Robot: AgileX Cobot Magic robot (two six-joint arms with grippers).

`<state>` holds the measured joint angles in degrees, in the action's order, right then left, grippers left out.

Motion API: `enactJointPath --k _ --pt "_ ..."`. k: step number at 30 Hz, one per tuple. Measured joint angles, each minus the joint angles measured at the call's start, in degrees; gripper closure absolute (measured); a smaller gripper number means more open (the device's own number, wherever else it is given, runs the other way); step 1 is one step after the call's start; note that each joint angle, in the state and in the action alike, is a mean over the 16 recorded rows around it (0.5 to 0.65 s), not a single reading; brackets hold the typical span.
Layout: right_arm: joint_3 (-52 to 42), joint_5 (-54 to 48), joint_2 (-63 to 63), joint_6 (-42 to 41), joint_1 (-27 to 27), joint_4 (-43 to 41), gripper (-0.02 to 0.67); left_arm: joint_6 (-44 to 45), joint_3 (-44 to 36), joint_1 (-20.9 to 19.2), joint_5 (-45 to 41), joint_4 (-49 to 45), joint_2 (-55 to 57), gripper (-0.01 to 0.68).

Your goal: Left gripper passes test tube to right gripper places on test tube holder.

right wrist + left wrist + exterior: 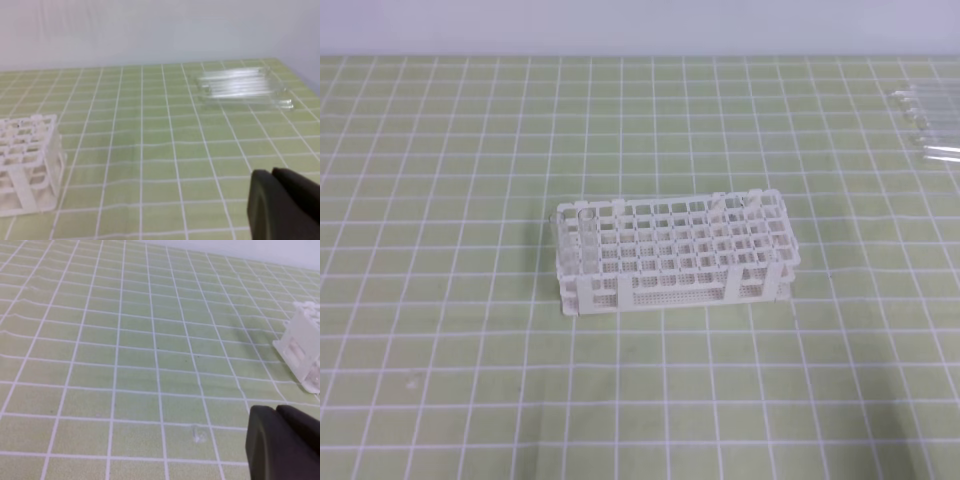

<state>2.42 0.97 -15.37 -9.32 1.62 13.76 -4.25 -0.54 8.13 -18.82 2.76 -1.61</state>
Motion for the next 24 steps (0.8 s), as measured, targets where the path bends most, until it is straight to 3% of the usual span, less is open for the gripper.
enactJointPath --k 15,24 --pt "-2.4 -14.4 13.0 12.8 -0.9 -10.6 0.665 0.0 0.1 0.0 -0.2 0.0 0.4 0.675" --pt "-2.5 -16.9 15.0 18.0 -1.0 -15.3 0.665 0.0 0.0 0.0 0.0 0.0 -0.1 0.675"
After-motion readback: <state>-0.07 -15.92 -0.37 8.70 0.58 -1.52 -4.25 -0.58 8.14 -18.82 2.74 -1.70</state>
